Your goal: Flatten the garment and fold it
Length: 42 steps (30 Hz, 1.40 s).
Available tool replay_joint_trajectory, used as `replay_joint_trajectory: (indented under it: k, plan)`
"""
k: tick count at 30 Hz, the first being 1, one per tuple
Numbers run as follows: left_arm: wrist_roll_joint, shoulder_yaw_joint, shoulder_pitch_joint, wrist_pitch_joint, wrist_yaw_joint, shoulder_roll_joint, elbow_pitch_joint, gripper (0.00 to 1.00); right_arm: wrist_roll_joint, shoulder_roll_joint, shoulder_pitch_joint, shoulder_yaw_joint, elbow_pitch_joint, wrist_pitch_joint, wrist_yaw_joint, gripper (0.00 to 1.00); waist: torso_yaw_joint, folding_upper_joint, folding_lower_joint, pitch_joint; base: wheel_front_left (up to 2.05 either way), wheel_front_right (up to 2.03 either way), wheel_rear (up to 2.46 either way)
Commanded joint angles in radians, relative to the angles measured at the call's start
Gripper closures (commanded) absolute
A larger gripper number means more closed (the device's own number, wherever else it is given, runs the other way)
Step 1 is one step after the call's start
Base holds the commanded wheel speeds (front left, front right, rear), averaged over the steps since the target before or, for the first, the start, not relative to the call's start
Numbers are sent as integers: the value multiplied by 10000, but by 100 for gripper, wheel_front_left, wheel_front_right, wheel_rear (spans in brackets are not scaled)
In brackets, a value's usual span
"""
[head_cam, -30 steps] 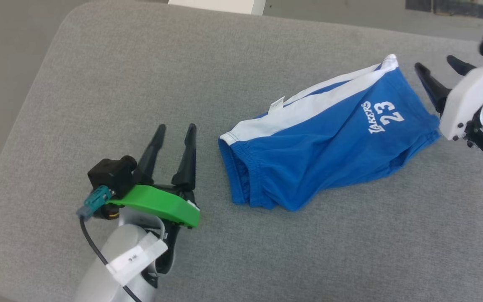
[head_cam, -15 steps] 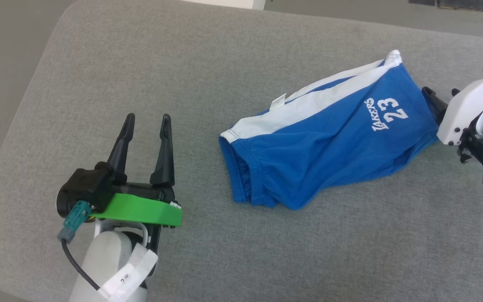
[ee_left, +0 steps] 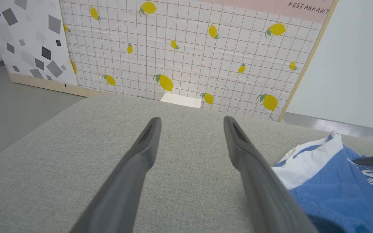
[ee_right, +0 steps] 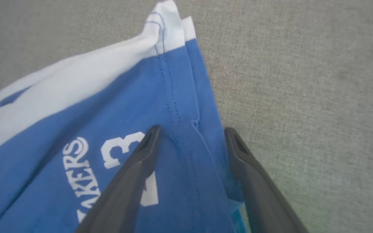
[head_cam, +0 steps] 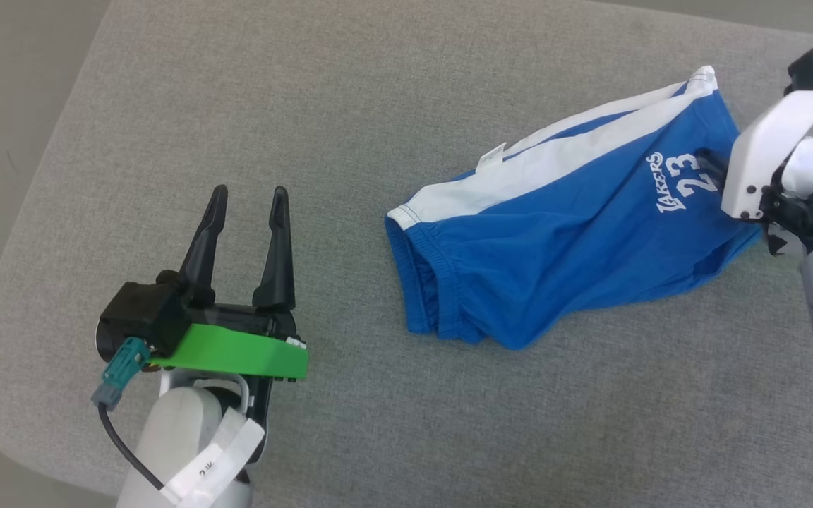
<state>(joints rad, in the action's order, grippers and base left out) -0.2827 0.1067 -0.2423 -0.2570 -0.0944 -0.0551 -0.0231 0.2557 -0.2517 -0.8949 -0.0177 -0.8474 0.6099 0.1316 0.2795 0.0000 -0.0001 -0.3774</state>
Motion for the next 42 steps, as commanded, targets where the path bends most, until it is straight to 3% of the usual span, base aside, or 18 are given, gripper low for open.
replay_joint_trajectory:
  k: [1, 3, 5, 6, 14, 20, 32, 36, 42]
  plan:
    - [-45, 13, -49, -47, 51, 47, 25, 0, 165, 348, 289, 192, -185, 473, -9, 0, -3, 0, 1, 6, 0, 0, 0]
    - [-59, 40, -51, -47, 76, 47, 33, 0, 389, 448, 402, 333, -81, 889, -9, 51, -17, 0, 1, 26, 0, 0, 0]
    - [-72, 58, -53, -47, 96, 47, 48, 0, 627, 475, 515, 491, 154, 1184, -9, 78, -43, 0, 1, 40, 0, 0, 0]
    - [-76, 66, -57, -47, 98, 47, 54, 0, 703, 452, 565, 588, 312, 1238, -9, 100, -56, 0, 1, 44, 0, 0, 0]
    - [-14, 95, -13, -47, 94, 48, 18, 0, 1282, -39, 1109, 625, 1684, 685, -9, 100, -291, 0, 1, 229, 0, 0, 0]
    - [116, 95, 129, -47, 36, 48, -60, 0, 1170, -617, 1817, -32, 2473, 196, -9, 100, -583, 0, 1, 540, 0, 0, 0]
    - [309, 56, 483, -47, -114, 49, -227, 0, -1481, -1431, 3786, -1795, 4960, -31, -9, 100, -1096, 0, 1, 1038, 0, 0, 0]
    - [344, 40, 510, -47, -152, 49, -306, 0, -2116, -1393, 4058, -1371, 6262, 406, -9, 100, -1147, 0, 1, 1087, 0, 0, 0]
    - [287, 132, 431, -47, -195, 49, -358, 0, -2215, -1425, 4020, 508, 8141, 1366, -9, 100, -1026, 0, 1, 1085, 0, 0, 0]
